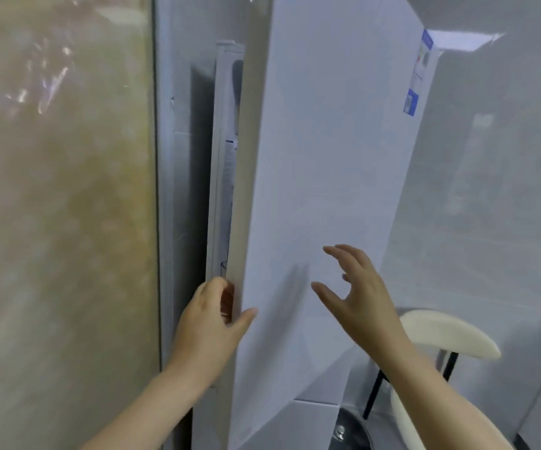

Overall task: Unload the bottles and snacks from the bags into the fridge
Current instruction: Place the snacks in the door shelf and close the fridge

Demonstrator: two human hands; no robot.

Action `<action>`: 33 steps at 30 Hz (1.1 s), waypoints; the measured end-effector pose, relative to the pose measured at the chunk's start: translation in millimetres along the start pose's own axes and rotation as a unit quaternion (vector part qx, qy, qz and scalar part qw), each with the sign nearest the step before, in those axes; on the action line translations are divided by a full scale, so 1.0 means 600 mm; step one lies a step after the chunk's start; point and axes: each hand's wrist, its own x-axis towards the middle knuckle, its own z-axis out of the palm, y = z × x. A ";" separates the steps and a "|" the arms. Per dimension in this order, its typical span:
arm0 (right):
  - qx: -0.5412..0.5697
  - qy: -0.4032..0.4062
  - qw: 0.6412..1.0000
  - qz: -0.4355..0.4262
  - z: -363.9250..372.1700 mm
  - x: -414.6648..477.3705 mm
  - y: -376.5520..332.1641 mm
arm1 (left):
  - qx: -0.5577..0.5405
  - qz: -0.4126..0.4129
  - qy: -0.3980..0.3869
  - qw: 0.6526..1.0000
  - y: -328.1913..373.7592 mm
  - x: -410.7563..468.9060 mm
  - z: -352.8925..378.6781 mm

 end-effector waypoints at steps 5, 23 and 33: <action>-0.026 -0.035 0.996 -0.082 0.062 0.071 0.026 | 0.021 -0.010 0.045 0.999 -0.037 0.037 0.003; -0.123 -0.008 0.991 -0.057 0.280 0.214 0.038 | -0.018 -0.013 0.026 0.999 -0.199 0.246 -0.006; -0.219 0.017 0.975 -0.012 0.400 0.309 0.065 | -0.007 -0.011 -0.052 0.999 -0.299 0.430 0.017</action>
